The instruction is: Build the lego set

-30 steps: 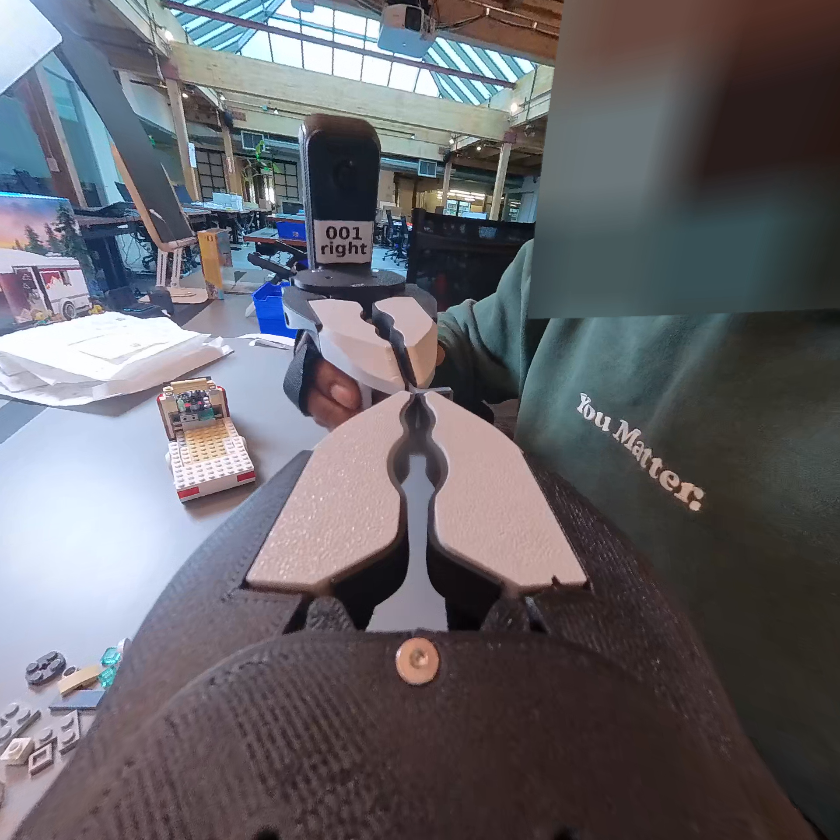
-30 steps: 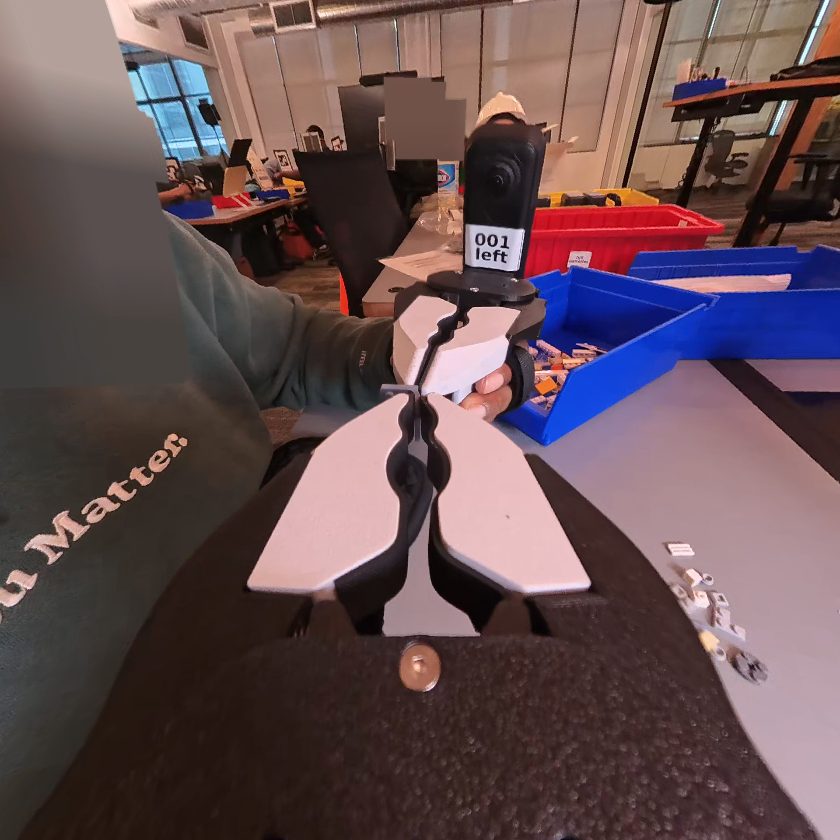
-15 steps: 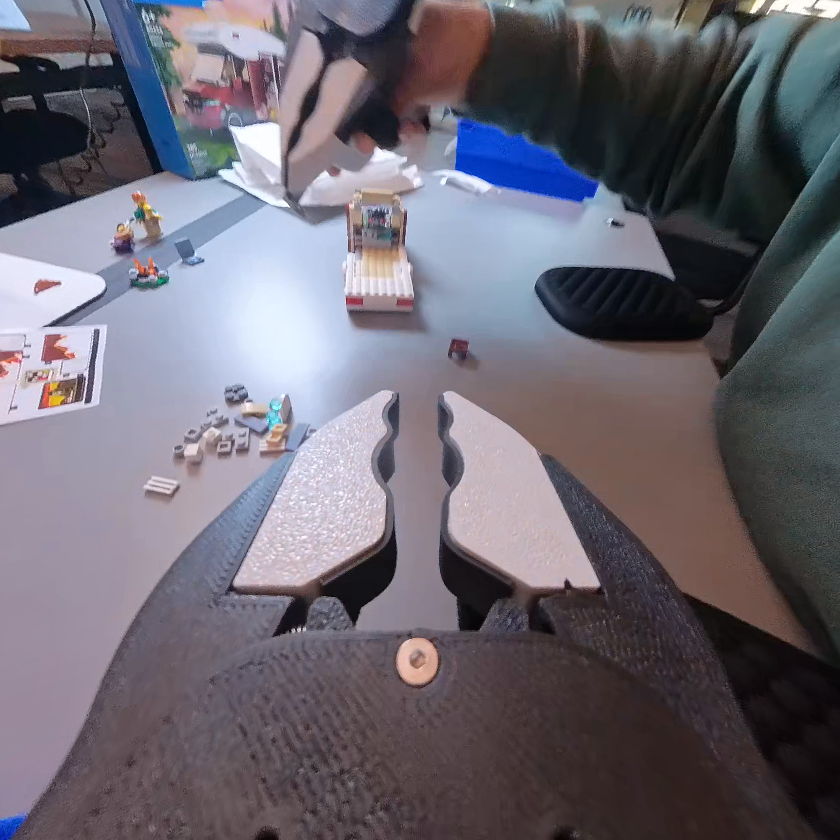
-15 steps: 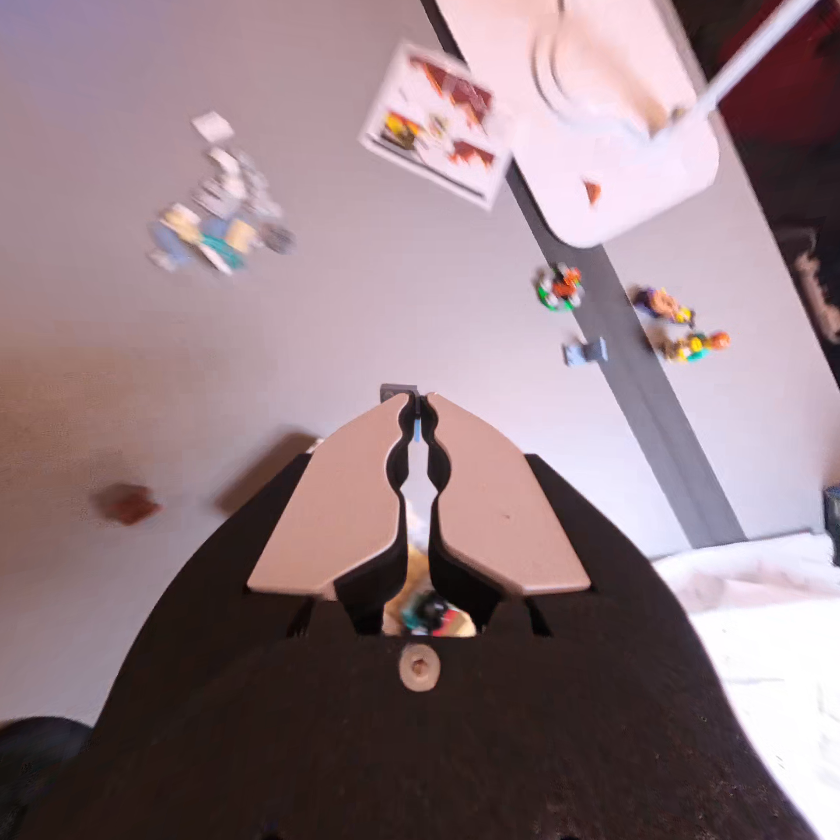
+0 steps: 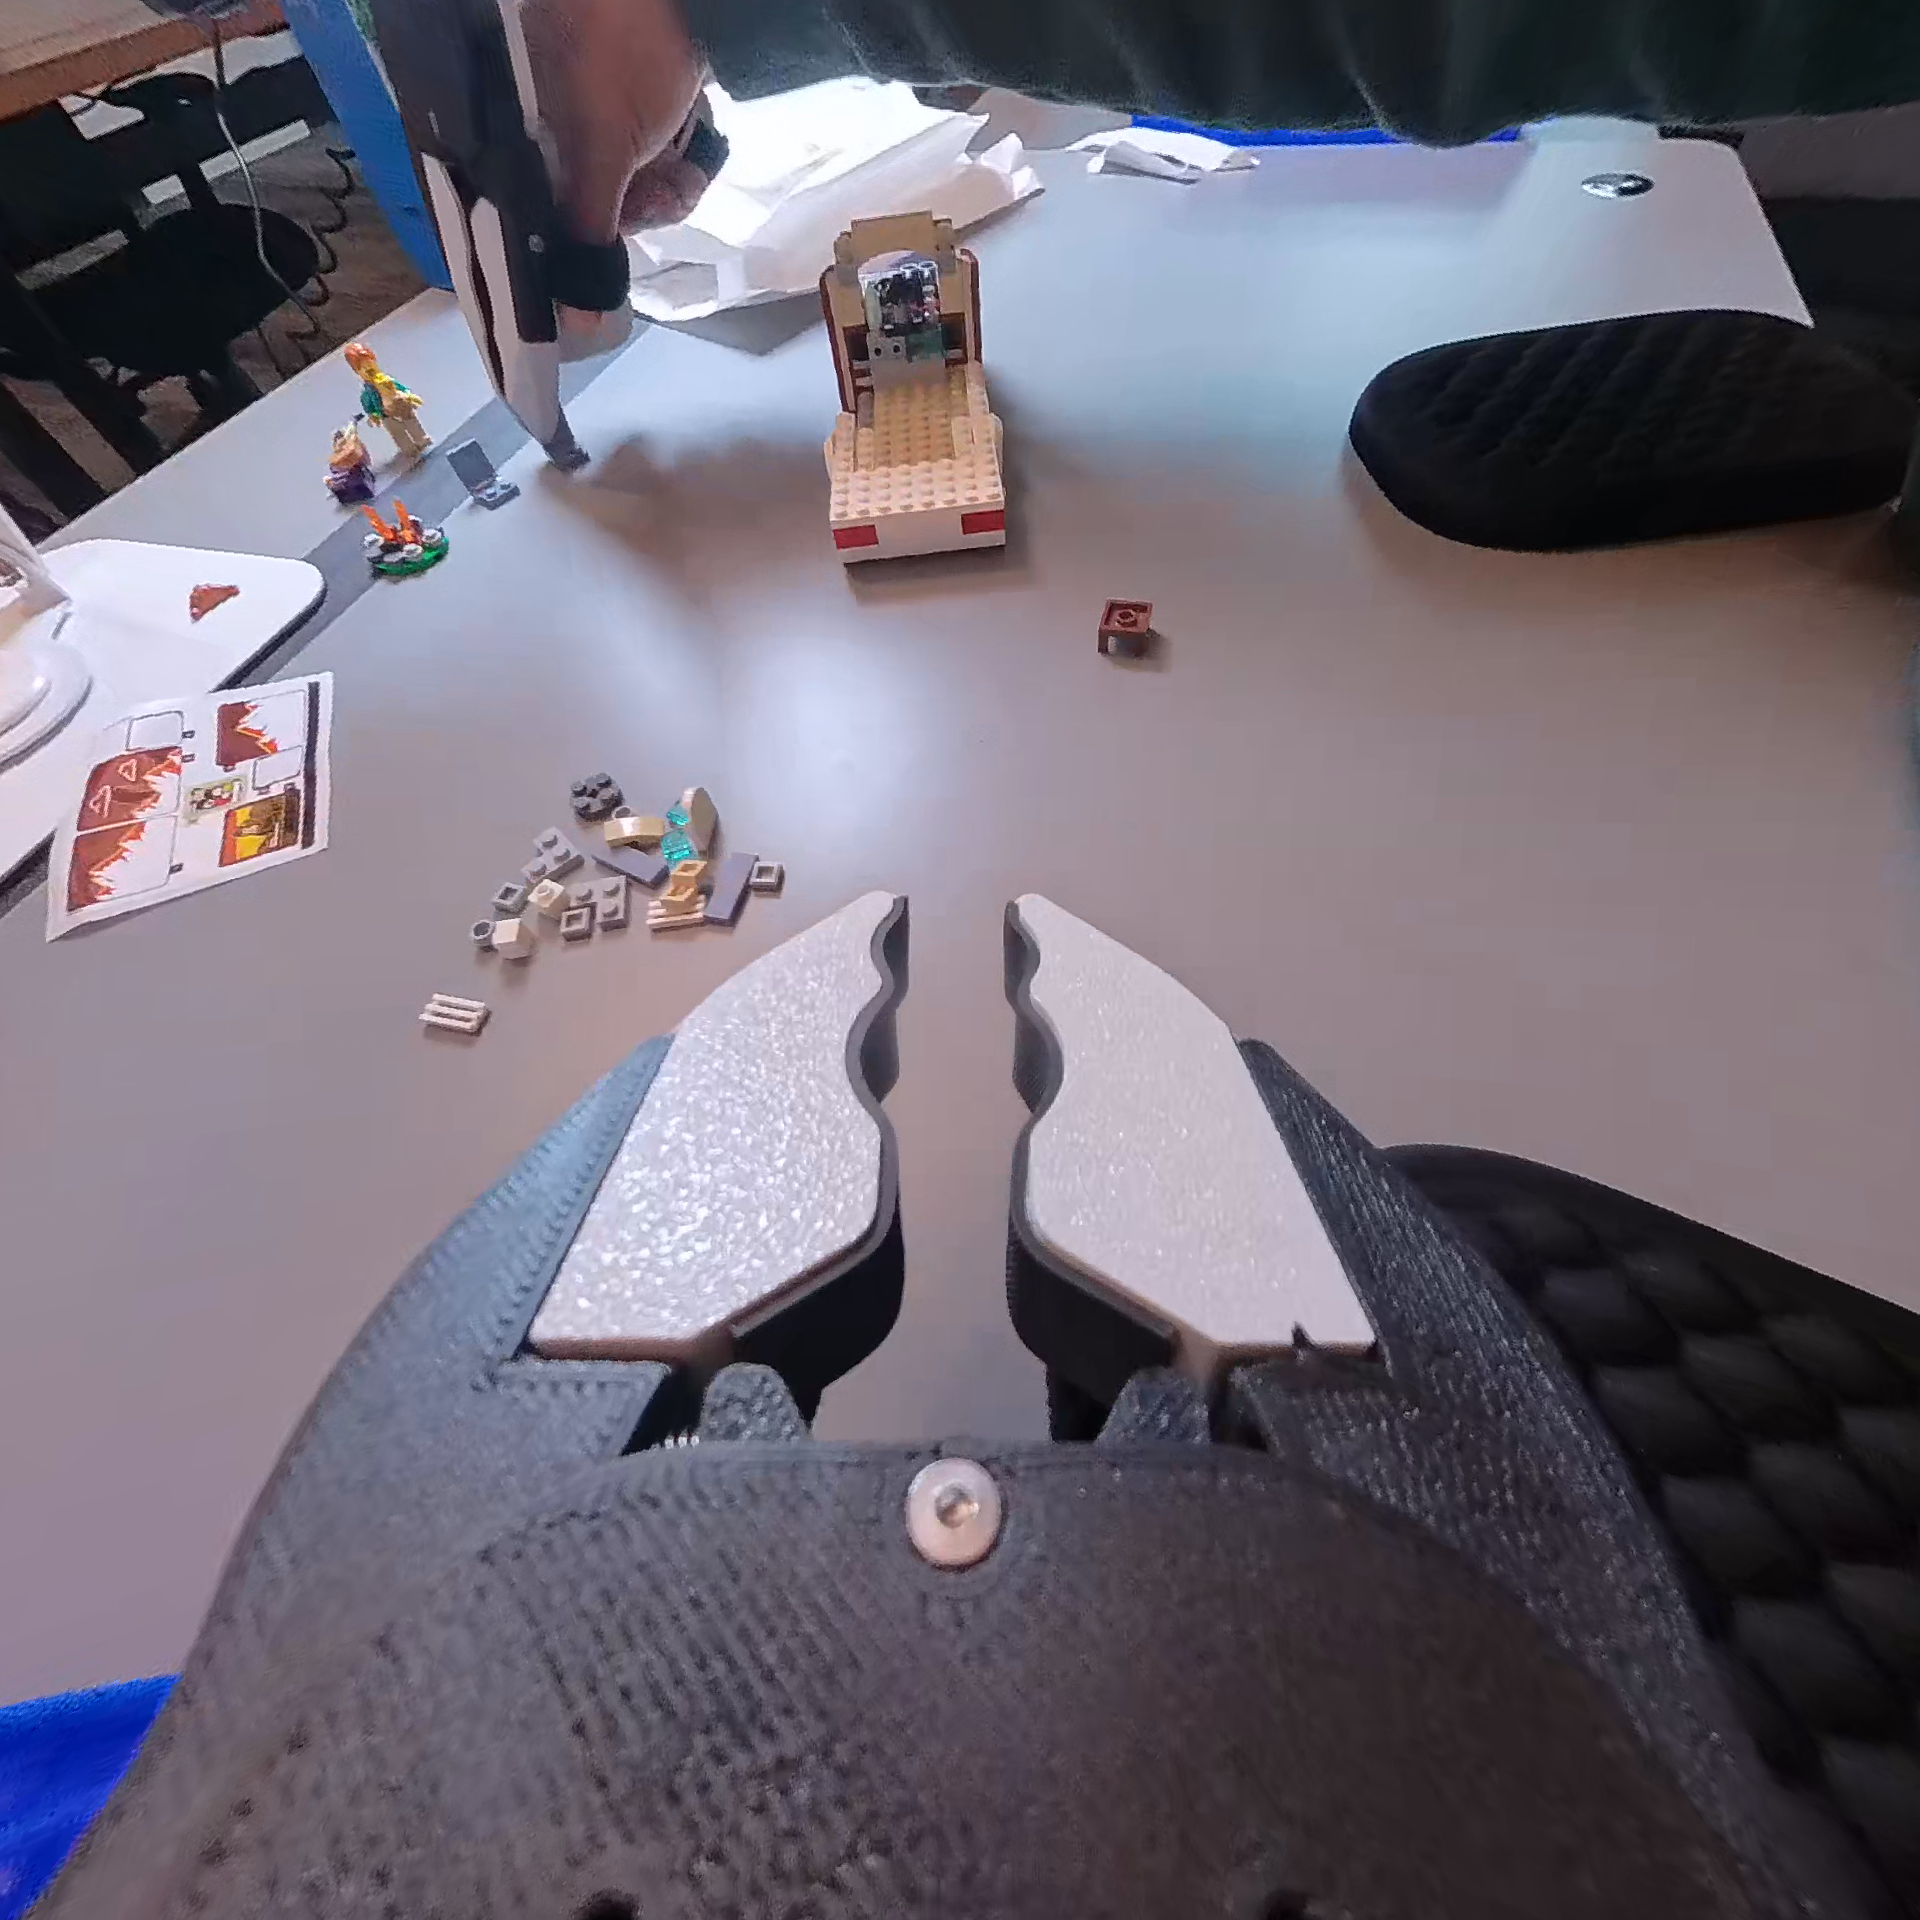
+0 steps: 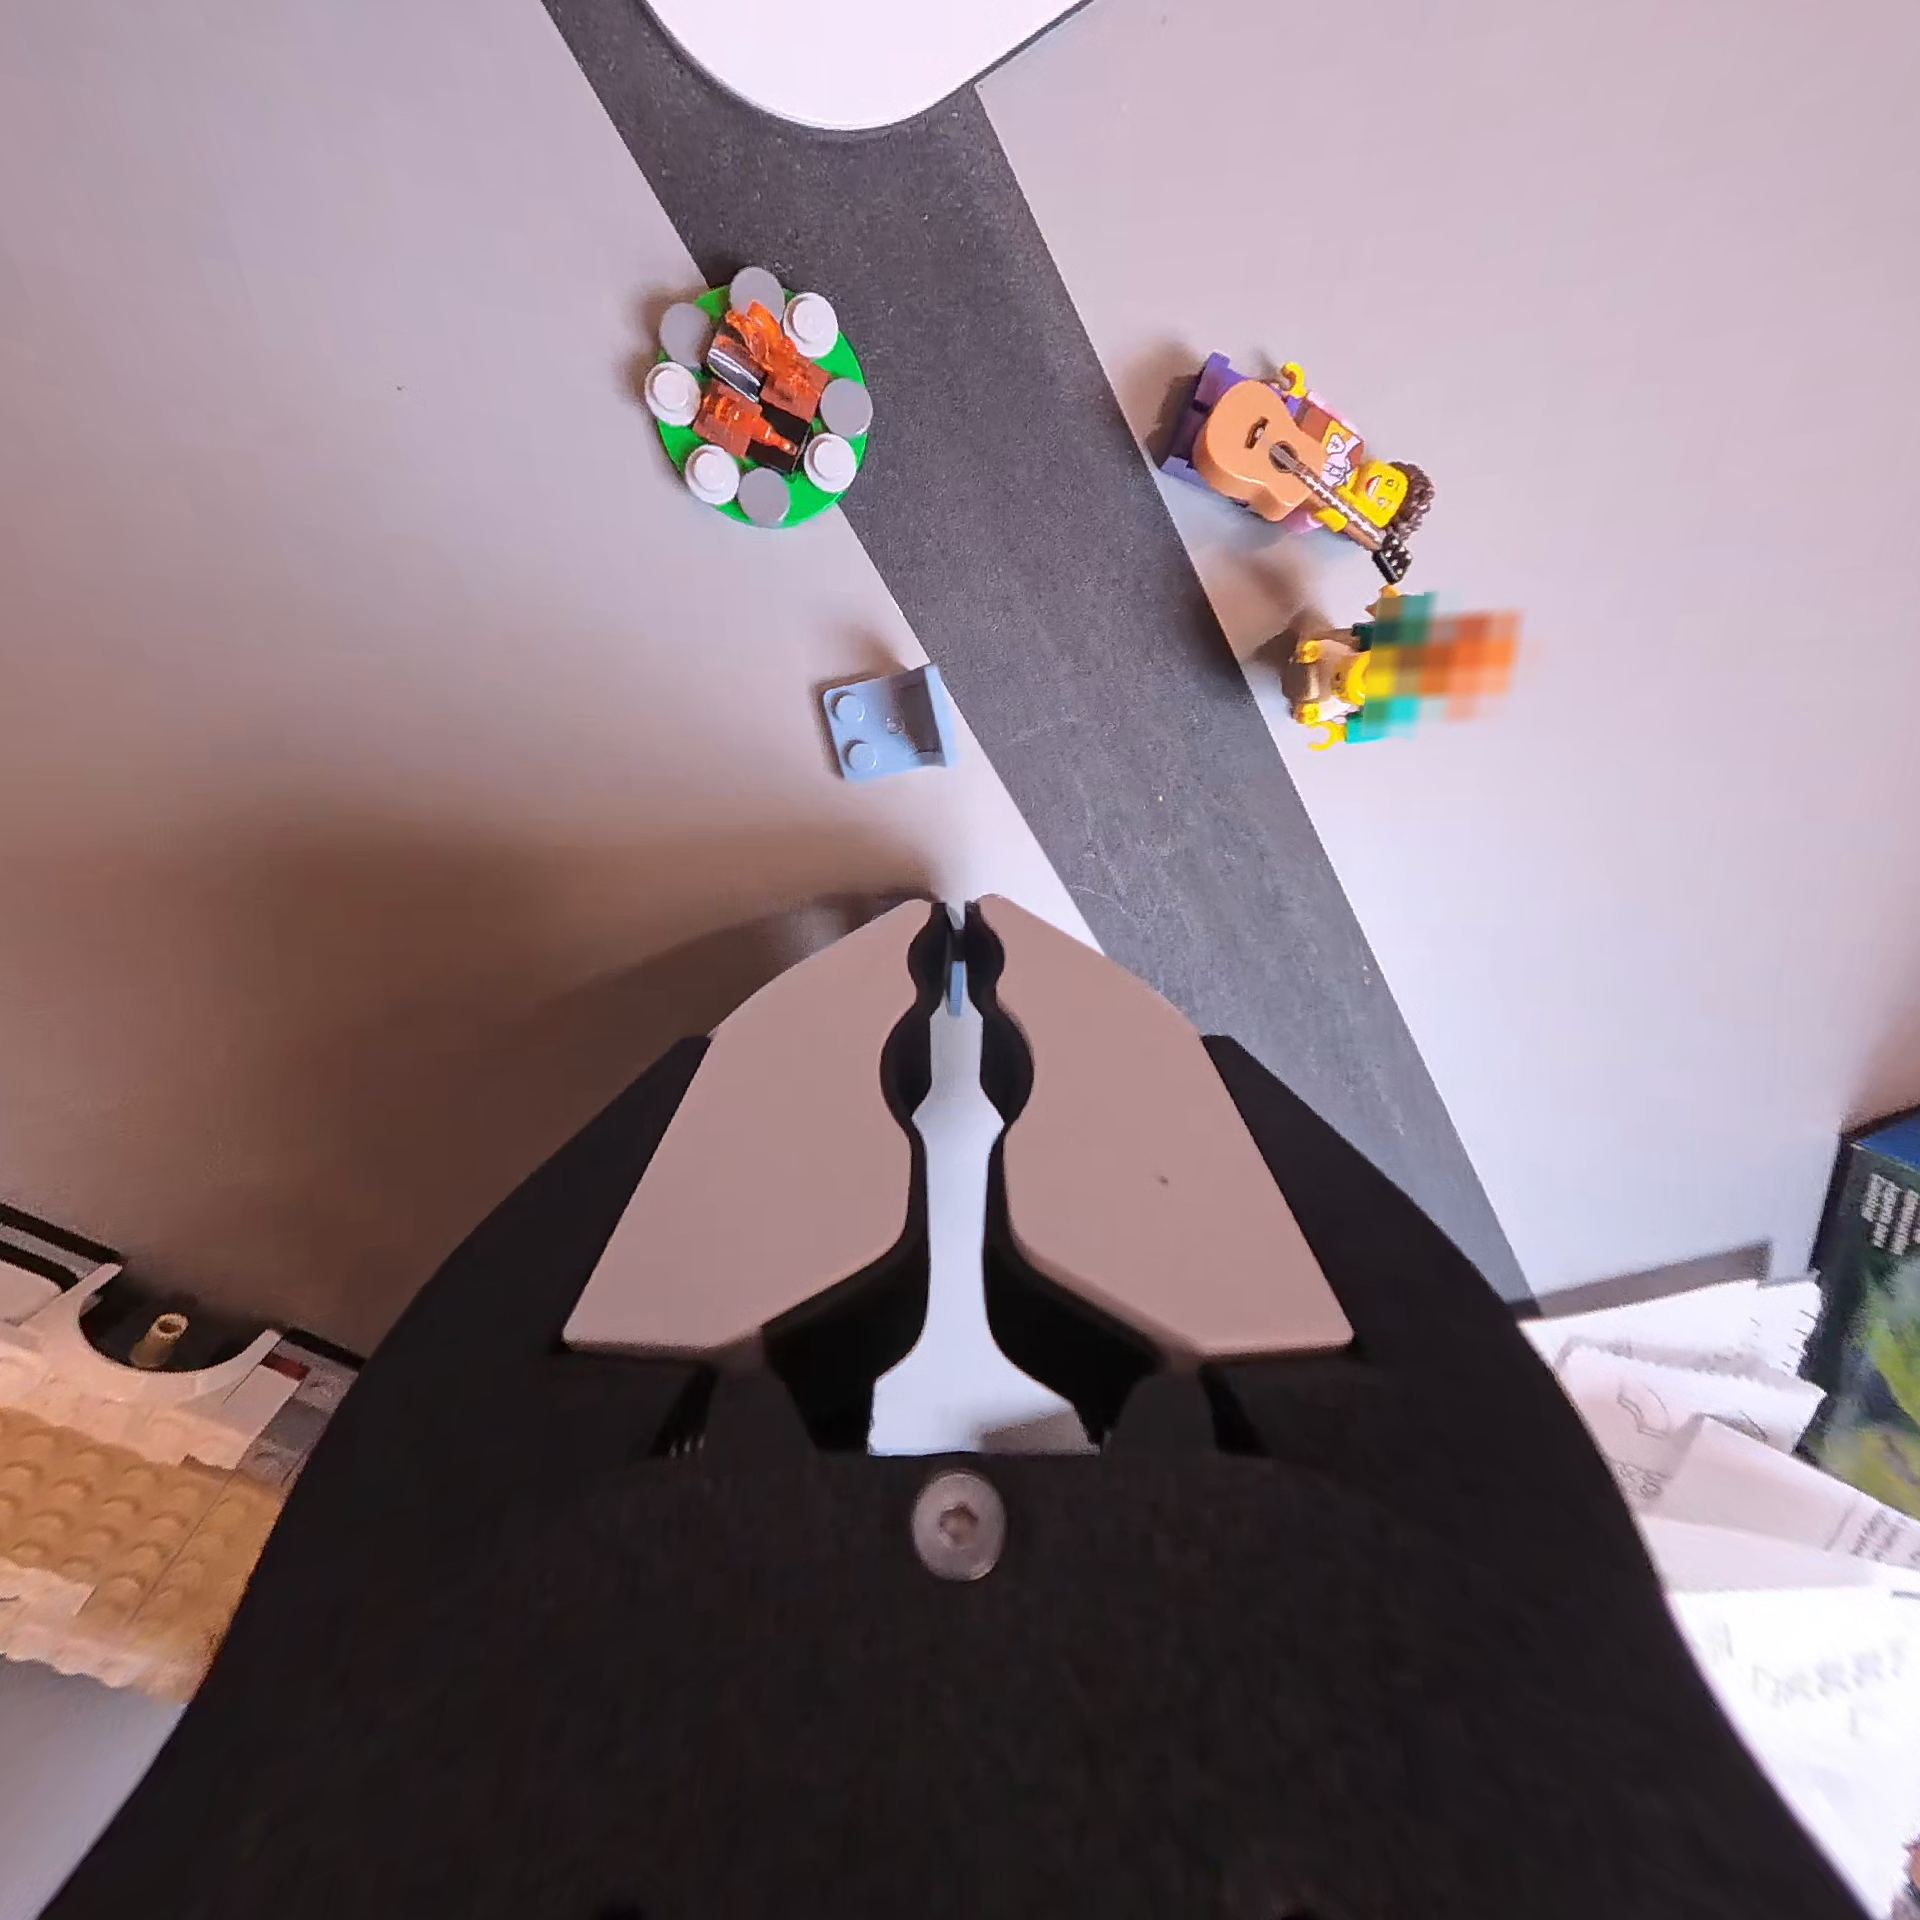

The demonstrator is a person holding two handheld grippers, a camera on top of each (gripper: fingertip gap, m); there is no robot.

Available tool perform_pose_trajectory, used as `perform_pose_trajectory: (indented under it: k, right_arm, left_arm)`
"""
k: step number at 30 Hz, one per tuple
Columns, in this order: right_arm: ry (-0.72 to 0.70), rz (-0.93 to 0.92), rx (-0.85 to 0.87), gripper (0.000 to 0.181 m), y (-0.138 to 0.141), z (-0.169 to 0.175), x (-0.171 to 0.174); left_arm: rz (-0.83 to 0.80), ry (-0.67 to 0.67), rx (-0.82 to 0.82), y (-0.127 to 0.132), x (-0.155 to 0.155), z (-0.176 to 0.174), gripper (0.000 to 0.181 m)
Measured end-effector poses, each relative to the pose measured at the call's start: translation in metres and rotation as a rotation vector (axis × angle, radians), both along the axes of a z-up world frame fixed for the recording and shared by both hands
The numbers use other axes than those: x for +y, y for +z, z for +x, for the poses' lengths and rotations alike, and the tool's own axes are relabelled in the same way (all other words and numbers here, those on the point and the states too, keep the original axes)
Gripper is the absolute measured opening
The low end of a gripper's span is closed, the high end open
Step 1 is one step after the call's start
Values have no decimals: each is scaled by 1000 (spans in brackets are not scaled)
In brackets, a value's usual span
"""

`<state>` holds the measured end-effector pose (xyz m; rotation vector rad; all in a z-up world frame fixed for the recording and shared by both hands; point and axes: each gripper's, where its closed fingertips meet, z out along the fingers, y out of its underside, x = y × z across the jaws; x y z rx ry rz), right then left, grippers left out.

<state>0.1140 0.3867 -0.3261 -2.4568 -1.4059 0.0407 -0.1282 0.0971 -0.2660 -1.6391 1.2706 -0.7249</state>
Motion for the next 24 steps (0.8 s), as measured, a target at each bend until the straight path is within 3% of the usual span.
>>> perform_pose_trajectory:
  k: [9, 14, 19, 24]
  right_arm:
    - [19, 68, 22, 18, 2, -1, 8]
    - [11, 231, 187, 22, 48, -16, 2]
    - [22, 434, 455, 23, 117, -49, -63]
    - [48, 469, 603, 23, 128, -69, -161]
  left_arm:
    - [0, 13, 10, -4, 3, 0, 17]
    - [18, 35, -11, 4, 7, -3, 17]
    - [55, 82, -24, 23, 14, -19, 11]
    - [170, 278, -27, 74, 39, -74, 7]
